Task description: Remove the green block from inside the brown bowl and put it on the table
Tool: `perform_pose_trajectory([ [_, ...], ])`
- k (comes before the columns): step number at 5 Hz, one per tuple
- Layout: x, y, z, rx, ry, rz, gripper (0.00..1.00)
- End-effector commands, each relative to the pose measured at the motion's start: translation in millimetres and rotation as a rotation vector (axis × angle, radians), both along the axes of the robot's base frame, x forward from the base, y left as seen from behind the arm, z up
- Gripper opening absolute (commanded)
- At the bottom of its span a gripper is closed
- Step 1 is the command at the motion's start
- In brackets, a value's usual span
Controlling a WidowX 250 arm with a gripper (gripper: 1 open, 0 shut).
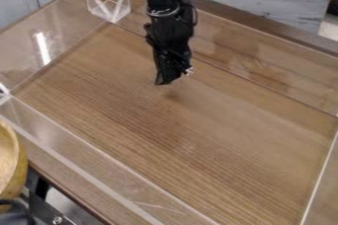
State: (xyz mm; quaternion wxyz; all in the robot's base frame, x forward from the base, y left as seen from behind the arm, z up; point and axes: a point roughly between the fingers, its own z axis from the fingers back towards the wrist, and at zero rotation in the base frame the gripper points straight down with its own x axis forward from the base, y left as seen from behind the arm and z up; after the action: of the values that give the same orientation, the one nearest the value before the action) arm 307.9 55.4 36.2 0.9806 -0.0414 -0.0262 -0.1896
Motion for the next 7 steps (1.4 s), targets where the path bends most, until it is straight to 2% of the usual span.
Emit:
perform_pose_trajectory([
  [1,13.9,2.6,16.4,0.018,-0.058,0.005,0.0],
  [7,16.4,3.7,17.8,0.011,-0.018,0.057,0.0],
])
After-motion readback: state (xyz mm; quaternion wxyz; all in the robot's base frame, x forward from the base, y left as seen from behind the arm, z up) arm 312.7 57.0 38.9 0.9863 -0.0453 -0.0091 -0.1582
